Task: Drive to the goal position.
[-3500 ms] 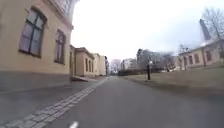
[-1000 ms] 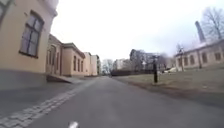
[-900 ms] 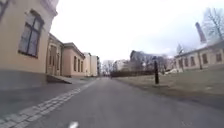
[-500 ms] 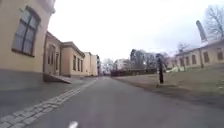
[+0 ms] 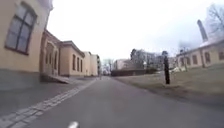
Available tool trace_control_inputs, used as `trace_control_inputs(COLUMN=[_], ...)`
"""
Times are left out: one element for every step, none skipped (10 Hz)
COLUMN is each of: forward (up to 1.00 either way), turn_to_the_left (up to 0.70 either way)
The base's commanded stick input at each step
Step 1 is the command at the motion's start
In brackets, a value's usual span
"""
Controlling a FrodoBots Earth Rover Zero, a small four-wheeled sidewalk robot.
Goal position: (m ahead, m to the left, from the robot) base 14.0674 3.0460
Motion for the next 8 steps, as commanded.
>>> trace_control_inputs(forward=[1.00, 1.00, 1.00, 1.00, 1.00, 1.00, 1.00, 1.00], turn_to_the_left=[0.00, 0.00, 0.00, 0.00, 0.00, 0.00, 0.00, 0.00])
